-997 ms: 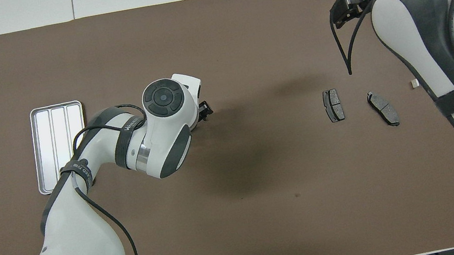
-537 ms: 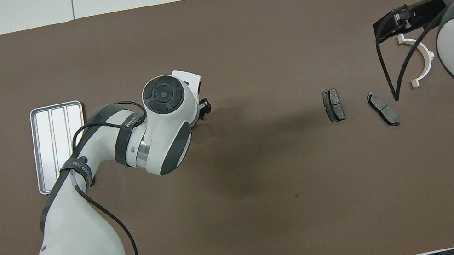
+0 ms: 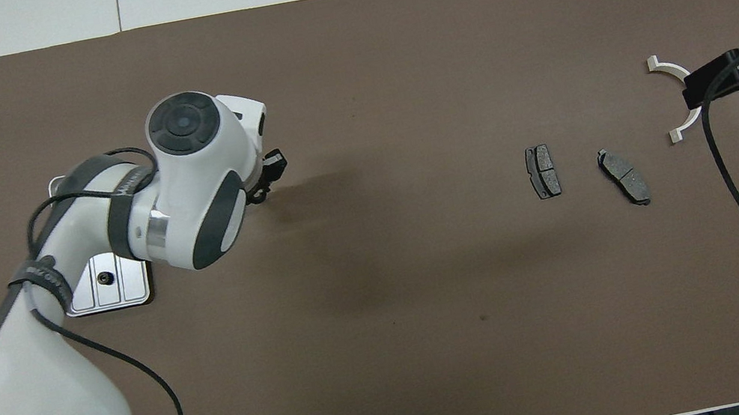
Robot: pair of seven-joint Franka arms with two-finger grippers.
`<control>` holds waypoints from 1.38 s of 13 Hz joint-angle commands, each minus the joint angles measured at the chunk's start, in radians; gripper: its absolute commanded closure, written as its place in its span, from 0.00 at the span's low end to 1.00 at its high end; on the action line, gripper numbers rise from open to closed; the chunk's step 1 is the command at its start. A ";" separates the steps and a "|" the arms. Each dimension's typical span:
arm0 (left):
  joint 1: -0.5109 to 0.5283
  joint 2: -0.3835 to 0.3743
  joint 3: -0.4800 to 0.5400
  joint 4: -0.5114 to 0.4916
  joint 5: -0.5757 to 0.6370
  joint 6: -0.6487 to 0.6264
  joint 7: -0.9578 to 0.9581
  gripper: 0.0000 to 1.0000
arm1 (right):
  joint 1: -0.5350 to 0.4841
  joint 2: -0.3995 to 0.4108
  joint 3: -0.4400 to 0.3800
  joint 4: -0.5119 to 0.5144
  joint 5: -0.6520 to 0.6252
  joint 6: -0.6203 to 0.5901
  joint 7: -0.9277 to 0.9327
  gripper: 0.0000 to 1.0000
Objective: Pick bearing gear from pile to tray
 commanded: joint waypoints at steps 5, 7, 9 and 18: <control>0.369 -0.133 -0.007 -0.139 -0.031 -0.008 0.556 1.00 | -0.010 -0.070 0.000 -0.024 -0.050 -0.044 -0.026 0.00; 0.390 -0.136 -0.007 -0.211 -0.029 0.083 0.569 1.00 | -0.014 -0.074 0.000 -0.024 -0.049 -0.043 -0.021 0.00; 0.410 -0.135 -0.006 -0.222 -0.029 0.090 0.601 1.00 | -0.022 -0.077 0.000 -0.025 -0.040 -0.037 -0.017 0.00; 0.419 -0.092 -0.006 -0.260 -0.029 0.258 0.603 1.00 | -0.034 -0.087 0.000 -0.037 0.008 -0.021 0.040 0.00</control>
